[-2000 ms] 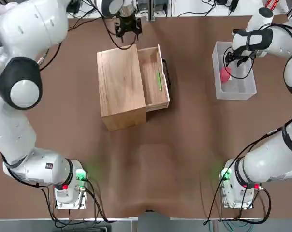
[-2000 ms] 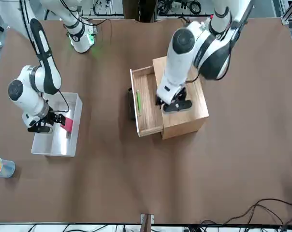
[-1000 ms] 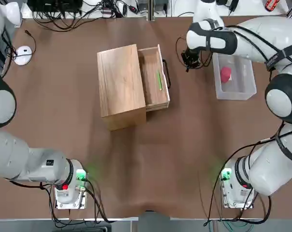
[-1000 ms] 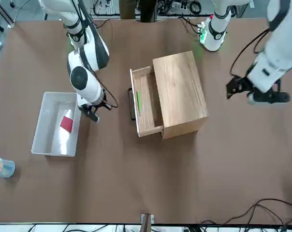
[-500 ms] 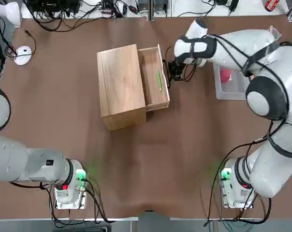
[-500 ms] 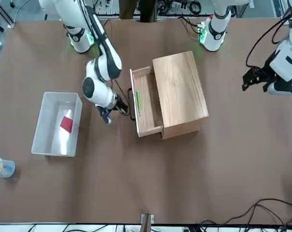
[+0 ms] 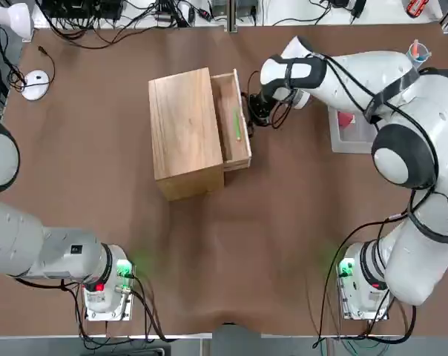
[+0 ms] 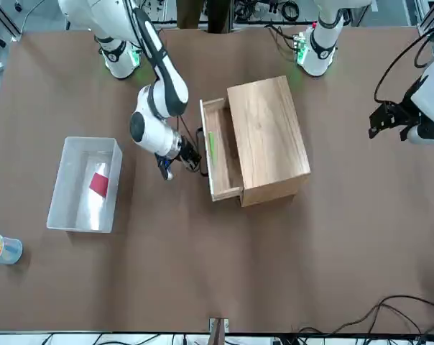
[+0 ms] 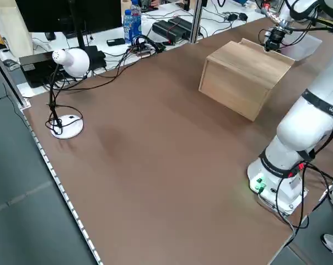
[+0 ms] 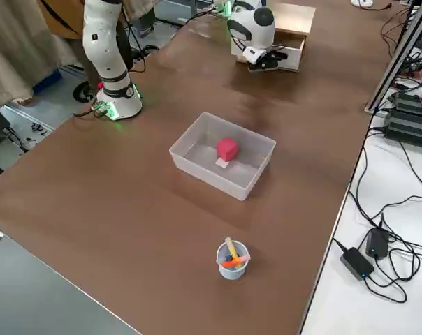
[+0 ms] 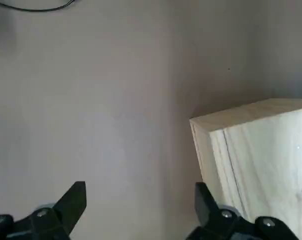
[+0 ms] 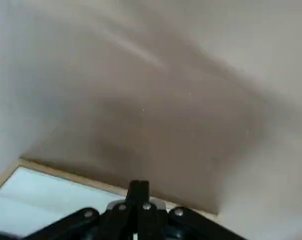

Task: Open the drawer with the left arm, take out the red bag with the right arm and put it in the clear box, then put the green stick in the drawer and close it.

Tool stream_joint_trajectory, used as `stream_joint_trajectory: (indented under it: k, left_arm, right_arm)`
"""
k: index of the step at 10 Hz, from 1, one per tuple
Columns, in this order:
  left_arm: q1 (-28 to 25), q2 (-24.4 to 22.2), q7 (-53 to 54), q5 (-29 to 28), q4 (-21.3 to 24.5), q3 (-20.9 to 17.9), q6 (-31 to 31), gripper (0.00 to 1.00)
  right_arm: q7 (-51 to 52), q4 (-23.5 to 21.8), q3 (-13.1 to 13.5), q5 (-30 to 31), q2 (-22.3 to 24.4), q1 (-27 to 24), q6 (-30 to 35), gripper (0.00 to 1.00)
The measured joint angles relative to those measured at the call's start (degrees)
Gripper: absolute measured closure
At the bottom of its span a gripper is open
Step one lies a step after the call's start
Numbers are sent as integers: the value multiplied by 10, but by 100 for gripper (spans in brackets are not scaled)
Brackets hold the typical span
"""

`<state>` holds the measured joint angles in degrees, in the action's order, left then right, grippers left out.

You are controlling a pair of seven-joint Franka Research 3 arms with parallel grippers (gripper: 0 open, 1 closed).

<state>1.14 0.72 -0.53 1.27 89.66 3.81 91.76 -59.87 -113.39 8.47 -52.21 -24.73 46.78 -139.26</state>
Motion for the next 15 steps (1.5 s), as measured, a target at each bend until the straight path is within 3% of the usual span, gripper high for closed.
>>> stream_joint_trajectory:
  k: [3,5,6,9,11,13,15]
  left_arm:
    - [0,8,-4,0,-15,0,-24,4]
    - [0,9,-7,0,-15,-1,-32,3]
    - [0,10,-8,0,-15,-1,-33,3]
    - [0,11,-8,0,-16,-1,-33,3]
    - [0,11,-8,0,-16,-1,-33,3]
    - [0,11,-8,0,-16,-1,-33,3]
    - [0,11,-8,0,-16,-1,-33,3]
  right_arm:
    - [-119,31,5,-7,1,86,-54,99]
    - [-127,34,13,-8,-2,94,-63,99]
    - [-98,47,32,10,2,81,-40,99]
    - [129,117,131,159,27,-49,219,99]
    - [304,193,195,256,41,-110,349,98]
    - [476,260,211,342,47,-170,413,91]
    - [615,306,214,397,49,-219,430,61]
